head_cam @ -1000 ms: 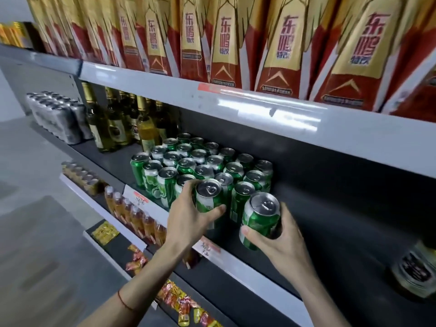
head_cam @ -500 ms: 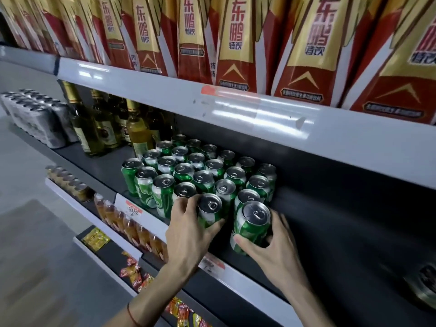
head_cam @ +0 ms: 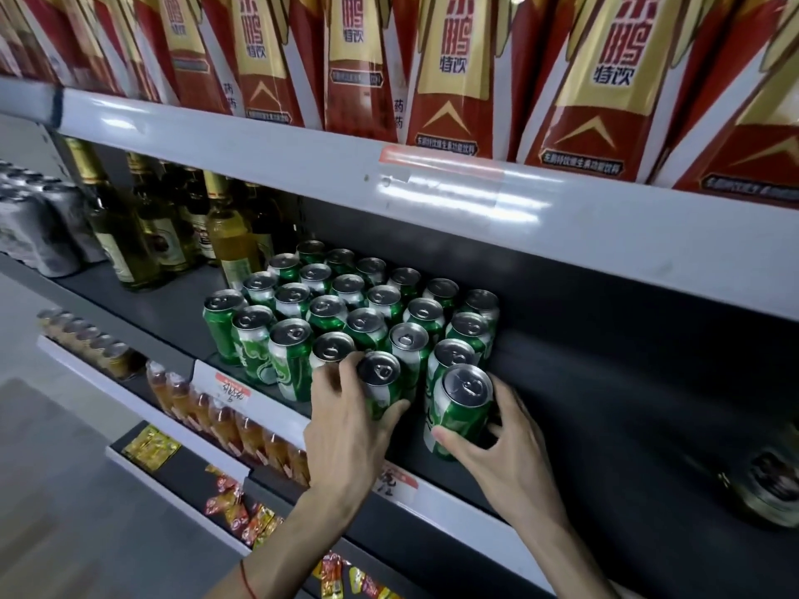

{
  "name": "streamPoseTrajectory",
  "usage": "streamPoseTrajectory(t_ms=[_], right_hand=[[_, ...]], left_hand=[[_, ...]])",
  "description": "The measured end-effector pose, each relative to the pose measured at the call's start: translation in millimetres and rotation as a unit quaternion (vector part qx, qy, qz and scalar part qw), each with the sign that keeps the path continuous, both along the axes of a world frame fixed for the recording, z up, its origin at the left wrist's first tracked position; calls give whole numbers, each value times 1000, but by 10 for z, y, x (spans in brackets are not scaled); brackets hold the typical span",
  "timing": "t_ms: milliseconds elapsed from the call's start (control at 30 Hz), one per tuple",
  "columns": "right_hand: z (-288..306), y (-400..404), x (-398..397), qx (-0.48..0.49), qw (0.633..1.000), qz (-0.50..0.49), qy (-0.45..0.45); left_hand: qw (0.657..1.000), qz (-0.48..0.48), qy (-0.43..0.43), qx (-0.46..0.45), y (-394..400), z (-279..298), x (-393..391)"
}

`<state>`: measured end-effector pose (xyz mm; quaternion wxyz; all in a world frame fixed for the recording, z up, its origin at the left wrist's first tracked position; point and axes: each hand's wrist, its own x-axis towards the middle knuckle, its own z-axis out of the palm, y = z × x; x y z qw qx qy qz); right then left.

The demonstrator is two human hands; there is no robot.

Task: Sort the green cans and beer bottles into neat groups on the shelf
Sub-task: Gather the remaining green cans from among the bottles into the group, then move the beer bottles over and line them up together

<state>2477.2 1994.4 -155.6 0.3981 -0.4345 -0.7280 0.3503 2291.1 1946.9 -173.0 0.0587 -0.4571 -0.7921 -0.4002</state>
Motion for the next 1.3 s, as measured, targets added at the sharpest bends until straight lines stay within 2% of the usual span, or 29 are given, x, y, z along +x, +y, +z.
streamPoseTrajectory(t_ms=[200,467,733,933,1067,1200,1300], right_hand=[[-61,-65,-115,-2,1000,0,-1],[-226,-121,-324,48,998,-44,-27],[-344,-171,-497,68,995,-70,-32],[-343,-181,-500,47,997,-57,-32],[-258,-237,-291,31,997,-68,-35],[-123,-385,132,47,990,-132,-22],[47,-588,513,75,978,-193,-20]], left_hand=[[997,-63,-37,-3,-95,107,-80],[977,-167,-129,24,-261,377,-362],[969,-196,-144,53,-381,461,-503],[960,-228,-159,47,-453,487,-511],[941,-282,-179,50,-491,518,-438],[917,-338,-201,61,-502,556,-231],[886,-395,-237,56,-460,554,33]])
